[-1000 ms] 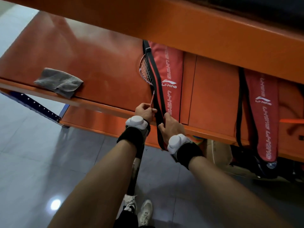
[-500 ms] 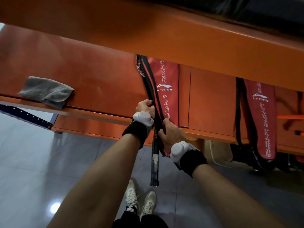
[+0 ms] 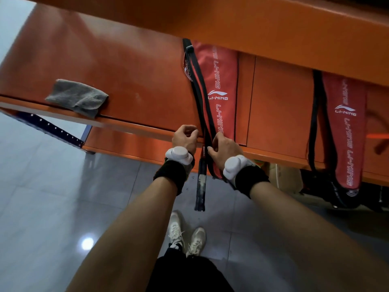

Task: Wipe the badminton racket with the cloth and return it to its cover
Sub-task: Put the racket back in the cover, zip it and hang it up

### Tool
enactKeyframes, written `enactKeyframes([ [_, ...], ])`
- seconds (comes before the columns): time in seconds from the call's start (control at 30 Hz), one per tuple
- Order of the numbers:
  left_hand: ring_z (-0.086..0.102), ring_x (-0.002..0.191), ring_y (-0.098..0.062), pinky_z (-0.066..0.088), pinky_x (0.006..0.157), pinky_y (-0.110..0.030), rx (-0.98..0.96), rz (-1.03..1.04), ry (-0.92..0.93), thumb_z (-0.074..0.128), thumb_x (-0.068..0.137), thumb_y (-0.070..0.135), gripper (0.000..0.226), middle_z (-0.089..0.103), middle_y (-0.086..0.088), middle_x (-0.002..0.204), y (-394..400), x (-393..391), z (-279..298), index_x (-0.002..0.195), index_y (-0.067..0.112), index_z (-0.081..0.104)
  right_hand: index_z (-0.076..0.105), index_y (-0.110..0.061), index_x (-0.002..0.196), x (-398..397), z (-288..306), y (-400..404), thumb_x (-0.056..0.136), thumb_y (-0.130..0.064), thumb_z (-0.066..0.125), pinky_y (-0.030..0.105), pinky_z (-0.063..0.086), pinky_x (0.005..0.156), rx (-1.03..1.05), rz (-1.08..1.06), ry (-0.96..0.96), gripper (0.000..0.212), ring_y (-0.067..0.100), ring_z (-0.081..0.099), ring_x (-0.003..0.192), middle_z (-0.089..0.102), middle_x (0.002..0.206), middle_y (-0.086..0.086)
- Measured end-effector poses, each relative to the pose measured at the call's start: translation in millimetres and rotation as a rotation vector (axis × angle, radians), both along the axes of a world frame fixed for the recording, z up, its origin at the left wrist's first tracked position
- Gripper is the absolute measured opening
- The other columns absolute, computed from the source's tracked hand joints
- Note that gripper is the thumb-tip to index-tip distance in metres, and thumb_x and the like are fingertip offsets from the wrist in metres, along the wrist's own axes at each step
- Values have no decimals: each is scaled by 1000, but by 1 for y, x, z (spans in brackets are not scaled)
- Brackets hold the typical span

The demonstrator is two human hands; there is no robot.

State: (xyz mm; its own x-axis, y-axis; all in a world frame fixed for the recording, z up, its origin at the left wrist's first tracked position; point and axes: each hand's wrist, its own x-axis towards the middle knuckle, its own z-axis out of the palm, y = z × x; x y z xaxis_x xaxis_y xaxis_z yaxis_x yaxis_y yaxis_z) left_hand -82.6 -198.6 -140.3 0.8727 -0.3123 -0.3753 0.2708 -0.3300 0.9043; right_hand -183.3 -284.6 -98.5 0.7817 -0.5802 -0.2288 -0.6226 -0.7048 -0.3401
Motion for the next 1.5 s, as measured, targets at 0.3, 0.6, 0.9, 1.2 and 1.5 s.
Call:
enactKeyframes([
  [0.3,59,92,-26,50,81,-38,66,-145,242,70,84,14,46,58,-8,103,56,-98,-14,120,4,42,54,-13,99,-3,3,0,87,-32,63,41,56,72,17,-10,4,24,31,66,80,70,91,11],
  [0.6,66,73,-7,58,65,-25,-88,-70,120,61,87,-1,30,61,-2,101,45,-87,10,113,11,55,53,-14,96,-11,-1,-9,87,-28,64,34,51,65,26,5,-41,20,28,64,75,68,87,8],
  [0.9,62,82,-21,55,77,-31,-205,-59,183,58,90,-1,33,66,-7,92,3,-36,23,120,10,60,53,-13,95,-18,-1,-18,88,-26,61,33,46,62,107,61,-140,18,29,62,73,66,83,8],
  [1.2,69,99,-31,59,83,-40,-290,12,235,68,87,8,31,68,-19,113,-26,-31,12,116,4,61,52,-14,90,-17,-3,-33,86,-23,62,26,37,60,185,61,-283,14,19,56,65,58,72,-2],
  [1.5,68,87,-30,59,70,-36,-288,50,332,65,87,1,29,67,-18,108,-35,-26,13,116,1,61,61,-15,88,-21,-3,-42,82,-28,69,28,50,63,170,11,-295,17,17,62,68,69,76,0],
])
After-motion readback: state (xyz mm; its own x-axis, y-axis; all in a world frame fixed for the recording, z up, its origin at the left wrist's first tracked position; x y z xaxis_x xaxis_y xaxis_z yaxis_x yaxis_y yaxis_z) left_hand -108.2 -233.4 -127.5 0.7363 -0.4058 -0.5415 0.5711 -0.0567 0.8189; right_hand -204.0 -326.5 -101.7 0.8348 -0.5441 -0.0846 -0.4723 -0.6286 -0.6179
